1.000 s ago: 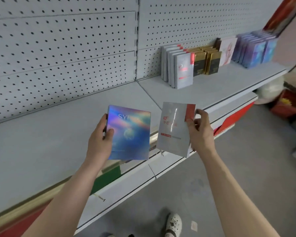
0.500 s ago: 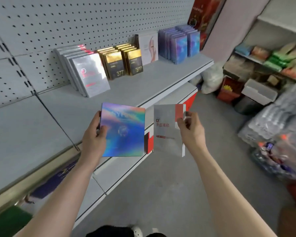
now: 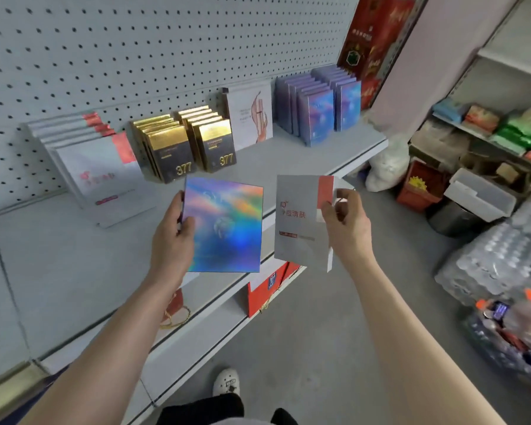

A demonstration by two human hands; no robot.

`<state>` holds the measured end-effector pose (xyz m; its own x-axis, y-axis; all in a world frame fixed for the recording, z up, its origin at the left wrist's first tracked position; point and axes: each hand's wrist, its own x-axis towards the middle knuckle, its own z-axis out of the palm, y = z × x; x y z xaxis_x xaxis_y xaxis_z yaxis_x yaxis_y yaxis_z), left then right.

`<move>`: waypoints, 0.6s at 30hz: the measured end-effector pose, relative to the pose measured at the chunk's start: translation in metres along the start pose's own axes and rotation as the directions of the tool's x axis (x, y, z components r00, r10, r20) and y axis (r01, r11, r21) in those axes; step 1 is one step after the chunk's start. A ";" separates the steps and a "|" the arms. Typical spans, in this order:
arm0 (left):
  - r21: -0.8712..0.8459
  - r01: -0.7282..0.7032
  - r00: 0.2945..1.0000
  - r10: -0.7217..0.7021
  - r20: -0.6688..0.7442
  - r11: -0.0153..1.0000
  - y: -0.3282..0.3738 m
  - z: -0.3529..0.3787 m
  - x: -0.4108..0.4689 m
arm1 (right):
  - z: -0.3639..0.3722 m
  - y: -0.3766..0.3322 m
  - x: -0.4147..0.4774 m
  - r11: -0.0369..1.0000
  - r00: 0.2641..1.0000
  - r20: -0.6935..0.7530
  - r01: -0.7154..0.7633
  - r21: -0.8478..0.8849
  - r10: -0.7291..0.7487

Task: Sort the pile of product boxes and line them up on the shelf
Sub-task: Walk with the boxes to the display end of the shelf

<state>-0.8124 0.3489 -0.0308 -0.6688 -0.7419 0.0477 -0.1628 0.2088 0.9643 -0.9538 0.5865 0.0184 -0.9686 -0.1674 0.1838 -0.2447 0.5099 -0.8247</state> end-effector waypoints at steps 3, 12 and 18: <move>0.005 0.025 0.999 -0.025 -0.026 1.000 0.008 0.013 0.020 | 0.010 0.000 0.035 0.999 0.999 0.039 0.031 0.015 -0.032; -0.050 0.192 0.914 -0.198 -0.355 0.980 -0.004 -0.016 0.020 | 0.082 -0.023 0.099 0.968 0.897 0.371 0.193 0.158 -0.240; -0.149 0.279 0.734 -0.311 -0.604 0.949 -0.029 -0.056 -0.030 | 0.157 -0.060 0.107 0.885 0.653 0.597 0.335 0.324 -0.466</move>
<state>-0.7475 0.3292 -0.0459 -0.0022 -0.9942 -0.1078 -0.2328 -0.1043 0.9669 -1.0360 0.4056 0.0035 -0.4917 -0.8509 0.1851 -0.5267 0.1213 -0.8413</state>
